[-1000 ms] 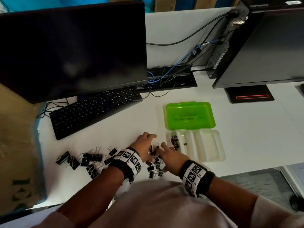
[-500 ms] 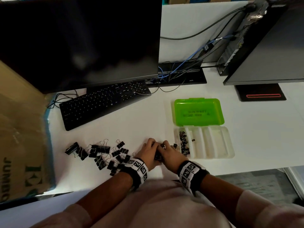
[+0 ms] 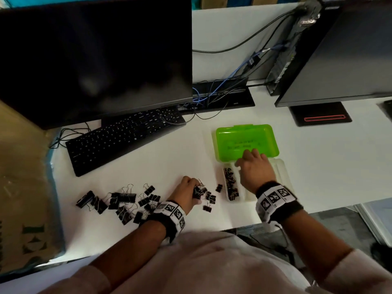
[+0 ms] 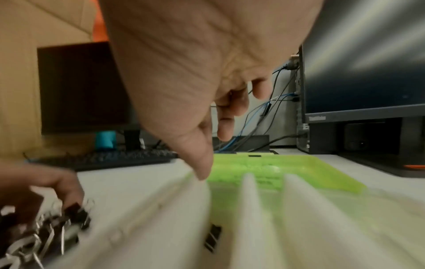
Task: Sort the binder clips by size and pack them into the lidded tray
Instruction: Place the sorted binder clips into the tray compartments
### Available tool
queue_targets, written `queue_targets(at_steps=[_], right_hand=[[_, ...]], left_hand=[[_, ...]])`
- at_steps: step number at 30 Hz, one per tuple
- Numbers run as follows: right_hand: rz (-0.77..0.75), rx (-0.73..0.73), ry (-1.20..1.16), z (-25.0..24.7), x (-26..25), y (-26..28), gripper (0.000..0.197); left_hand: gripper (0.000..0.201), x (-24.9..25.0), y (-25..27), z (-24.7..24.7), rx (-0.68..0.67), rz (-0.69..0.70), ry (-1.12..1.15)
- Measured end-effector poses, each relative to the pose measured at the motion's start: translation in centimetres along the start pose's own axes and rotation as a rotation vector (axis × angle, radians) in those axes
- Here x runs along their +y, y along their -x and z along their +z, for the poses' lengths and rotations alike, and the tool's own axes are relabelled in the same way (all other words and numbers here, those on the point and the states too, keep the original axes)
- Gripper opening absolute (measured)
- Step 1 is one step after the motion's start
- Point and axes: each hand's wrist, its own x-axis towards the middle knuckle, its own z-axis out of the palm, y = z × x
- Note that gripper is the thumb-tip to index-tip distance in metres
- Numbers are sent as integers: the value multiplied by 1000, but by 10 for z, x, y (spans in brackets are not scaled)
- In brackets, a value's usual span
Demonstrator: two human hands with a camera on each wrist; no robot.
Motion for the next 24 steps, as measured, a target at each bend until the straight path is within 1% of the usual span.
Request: queue_targets(at_steps=[1,3,5,7,9,11,13,15,16,19,21,24], right_hand=[[4,-77,78,3,8,1,26],[-57,-201,178,13,19,3,31],[-111,-254,244,22,21,3,33],[-140,-277,282,30,20,2,33],[-153,-257,285,34,18,2,31],[-141,-243,292,34,17,2,24],[-92,-215,286,31,18,2,14],[-62,-100,210,26,22,2,13],[-43,-37,165,22,23,4,13],[5,97,-14,6,18,9,13],[-35,93,-103,2,8,14,13],[-154,-15,-28,11,-5,18,17]], left_hand=[[62,2,-1,0,-15,6,8],[82,10,-1,0,-64,13,-2],[101,18,-1,-2,-111,2,-73],[115,24,0,-2,-133,2,-194],[127,28,1,1,-139,12,-312],[134,28,-2,8,-150,26,-405],[137,28,-3,15,-171,33,-438],[133,29,-3,20,-176,36,-435],[128,31,-3,21,-166,42,-427],[102,35,-4,23,-97,62,-408],[84,35,-6,23,-53,78,-423],[69,32,-9,20,-14,89,-416]])
